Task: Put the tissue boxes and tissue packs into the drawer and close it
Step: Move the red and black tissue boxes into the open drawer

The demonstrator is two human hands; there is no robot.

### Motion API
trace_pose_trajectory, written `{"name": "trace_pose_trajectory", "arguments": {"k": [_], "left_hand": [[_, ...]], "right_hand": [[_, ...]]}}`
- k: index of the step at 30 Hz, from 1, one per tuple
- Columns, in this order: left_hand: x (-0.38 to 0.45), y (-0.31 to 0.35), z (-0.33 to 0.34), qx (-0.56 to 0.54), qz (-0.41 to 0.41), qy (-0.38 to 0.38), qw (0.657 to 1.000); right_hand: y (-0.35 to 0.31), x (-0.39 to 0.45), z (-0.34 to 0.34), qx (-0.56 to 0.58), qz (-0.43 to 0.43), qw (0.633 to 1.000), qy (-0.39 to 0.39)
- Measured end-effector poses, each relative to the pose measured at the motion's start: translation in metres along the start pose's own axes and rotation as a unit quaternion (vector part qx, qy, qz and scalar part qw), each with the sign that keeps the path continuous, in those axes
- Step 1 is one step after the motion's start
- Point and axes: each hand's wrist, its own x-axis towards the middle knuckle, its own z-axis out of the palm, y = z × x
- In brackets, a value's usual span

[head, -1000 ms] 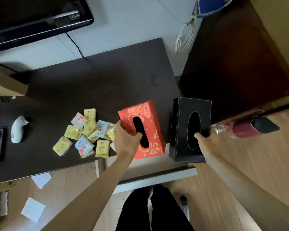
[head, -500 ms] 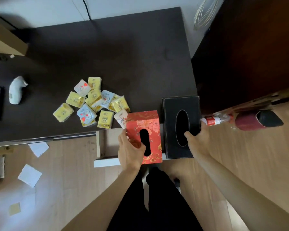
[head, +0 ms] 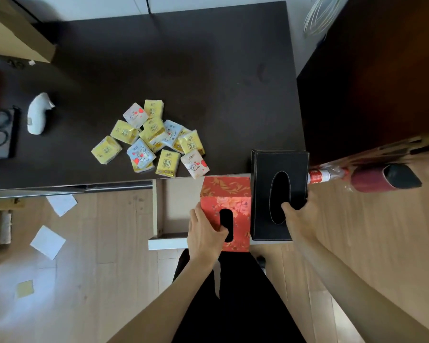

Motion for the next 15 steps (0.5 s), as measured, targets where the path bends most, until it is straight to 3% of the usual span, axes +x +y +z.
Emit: {"name": "trace_pose_trajectory", "arguments": {"k": [6, 11, 15], "left_hand": [[0.001, -0.006, 0.0, 0.024, -0.019, -0.04, 0.999], [-0.013, -0.01, 0.002, 0.019, -0.032, -0.061, 0.997], [-0.033, -0.052, 0.022, 0.039, -0.066, -0.107, 0.991]], "right_hand": [[0.006, 0.003, 0.009, -0.038, 0.003, 0.999, -0.023], [0.033, -0.018, 0.004, -0.054, 0.065, 0.996, -0.016], [0.077, -0.055, 0.004, -0.108, 0.102, 0.989, -0.015]]}}
